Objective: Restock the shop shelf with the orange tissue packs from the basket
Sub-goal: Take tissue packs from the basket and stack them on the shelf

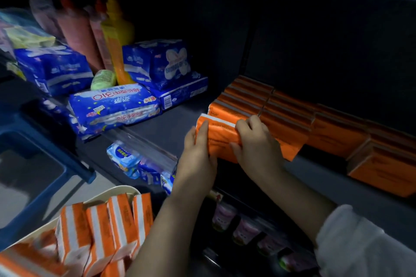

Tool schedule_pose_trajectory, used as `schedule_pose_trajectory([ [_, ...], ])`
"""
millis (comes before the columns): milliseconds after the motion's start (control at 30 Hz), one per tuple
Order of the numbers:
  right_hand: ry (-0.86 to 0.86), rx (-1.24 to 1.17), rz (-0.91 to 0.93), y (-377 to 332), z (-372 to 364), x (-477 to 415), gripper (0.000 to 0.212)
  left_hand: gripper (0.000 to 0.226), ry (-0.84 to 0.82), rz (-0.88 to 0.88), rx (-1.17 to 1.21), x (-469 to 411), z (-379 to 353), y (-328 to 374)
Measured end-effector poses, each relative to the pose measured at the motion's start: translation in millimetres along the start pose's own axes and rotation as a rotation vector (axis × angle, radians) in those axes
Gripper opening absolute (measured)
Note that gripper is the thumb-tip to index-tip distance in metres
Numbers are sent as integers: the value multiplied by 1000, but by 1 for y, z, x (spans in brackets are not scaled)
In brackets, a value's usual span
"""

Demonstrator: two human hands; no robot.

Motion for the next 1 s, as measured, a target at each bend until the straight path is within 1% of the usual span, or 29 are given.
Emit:
schedule_pose_trajectory([
  [133, 26, -30, -9, 6, -3, 2, 41, 74, -40, -13, -58, -25, 1, 4],
  [233, -21, -52, 0, 11, -2, 2, 40, 75, -47, 9, -26, -29, -1, 5],
  [333, -53, -136, 2, 12, 5, 12, 52, 78, -69, 6, -48, -17, 8, 1],
  [400, -68, -202, -52, 13, 14, 28, 58, 74, -78, -10, -126, 3, 24, -6],
  [500, -63, -283, -107, 15, 25, 71, 56, 58, -28, -29, -313, 52, 59, -30],
  [600, -108, -356, -136, 12, 27, 124, 53, 42, -53, 82, -480, 116, 85, -67],
  [700, -246, -379, -117, 4, 19, 157, 48, 37, -181, 256, -551, 175, 92, -97],
  [800, -327, -437, -123, -8, 14, 168, 43, 33, -313, 374, -553, 214, 78, -113],
  [833, -339, -452, -123, -11, 14, 170, 43, 34, -347, 408, -540, 223, 69, -115],
  [900, -351, -477, -110, -16, 14, 172, 41, 43, -366, 521, -389, 235, 48, -116],
  [967, -368, -488, -117, -16, 14, 172, 42, 54, -319, 613, -232, 234, 25, -115],
  [1000, -376, -483, -125, -15, 14, 171, 42, 58, -284, 631, -210, 229, 14, -113],
])
Point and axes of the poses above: each hand's wrist, its own x-axis away from the middle knuckle, its own z-axis out of the back of the hand, y = z × x, the point moved 1 cm from there along -x, towards the middle knuckle, and after that the axes turned 10 degrees about -y, right-handed, at the moved point
